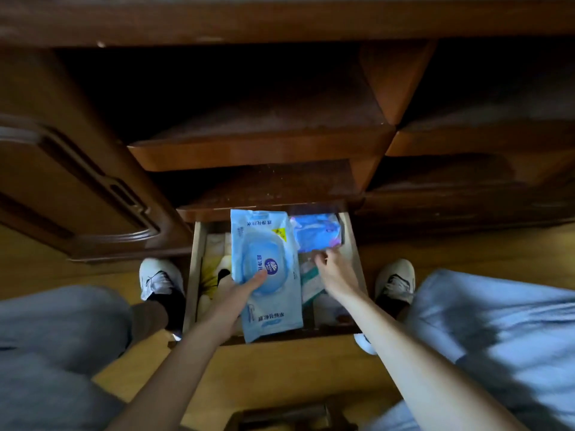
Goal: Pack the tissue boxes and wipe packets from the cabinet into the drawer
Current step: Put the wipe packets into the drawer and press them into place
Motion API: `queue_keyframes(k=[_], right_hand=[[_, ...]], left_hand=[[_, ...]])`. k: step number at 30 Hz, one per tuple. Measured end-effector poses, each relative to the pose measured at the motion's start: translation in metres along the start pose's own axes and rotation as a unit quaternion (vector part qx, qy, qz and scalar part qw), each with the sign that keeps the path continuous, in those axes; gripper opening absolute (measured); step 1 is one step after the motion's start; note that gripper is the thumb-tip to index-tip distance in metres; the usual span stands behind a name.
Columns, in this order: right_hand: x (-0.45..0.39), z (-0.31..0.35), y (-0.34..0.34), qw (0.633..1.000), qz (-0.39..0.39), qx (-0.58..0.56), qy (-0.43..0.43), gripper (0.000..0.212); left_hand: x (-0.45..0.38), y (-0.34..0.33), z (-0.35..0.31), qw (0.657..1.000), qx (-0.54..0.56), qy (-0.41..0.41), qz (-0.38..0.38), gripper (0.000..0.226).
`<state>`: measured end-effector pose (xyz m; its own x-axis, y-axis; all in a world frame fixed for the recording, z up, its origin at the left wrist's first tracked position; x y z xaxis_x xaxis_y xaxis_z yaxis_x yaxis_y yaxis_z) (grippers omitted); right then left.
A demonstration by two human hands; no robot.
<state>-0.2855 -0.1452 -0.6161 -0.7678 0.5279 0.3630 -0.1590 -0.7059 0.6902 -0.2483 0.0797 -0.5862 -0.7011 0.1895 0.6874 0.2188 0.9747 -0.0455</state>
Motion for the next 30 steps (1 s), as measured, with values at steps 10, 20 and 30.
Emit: queue_keyframes(k=[10,20,30], right_hand=[[-0.023,0.006,0.020,0.996,0.011,-0.079,0.030,0.037],[-0.004,0.067,0.019,0.977,0.052,-0.163,0.128,0.018],[-0.013,0.025,0.033,0.984,0.009,-0.165,0.066,0.031]], left_hand=[[-0.030,0.030,0.013,0.993,0.012,0.013,-0.120,0.028],[-0.032,0.000,0.027,0.997,0.007,0.061,-0.049,0.020],[-0.040,0.011,0.032,0.985,0.094,0.044,-0.137,0.018]])
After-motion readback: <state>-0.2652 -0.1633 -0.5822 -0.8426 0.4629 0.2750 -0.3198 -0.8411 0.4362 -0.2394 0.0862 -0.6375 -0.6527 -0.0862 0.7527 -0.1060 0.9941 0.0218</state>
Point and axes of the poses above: each hand's wrist, its own x-axis away from the middle knuckle, its own y-axis out of the back of the hand, z = x × y, the point moved 3 cm from there along -x, towards the middle knuckle, and after that the axes turned 2 degrees about -z, right-handed, at the moved point
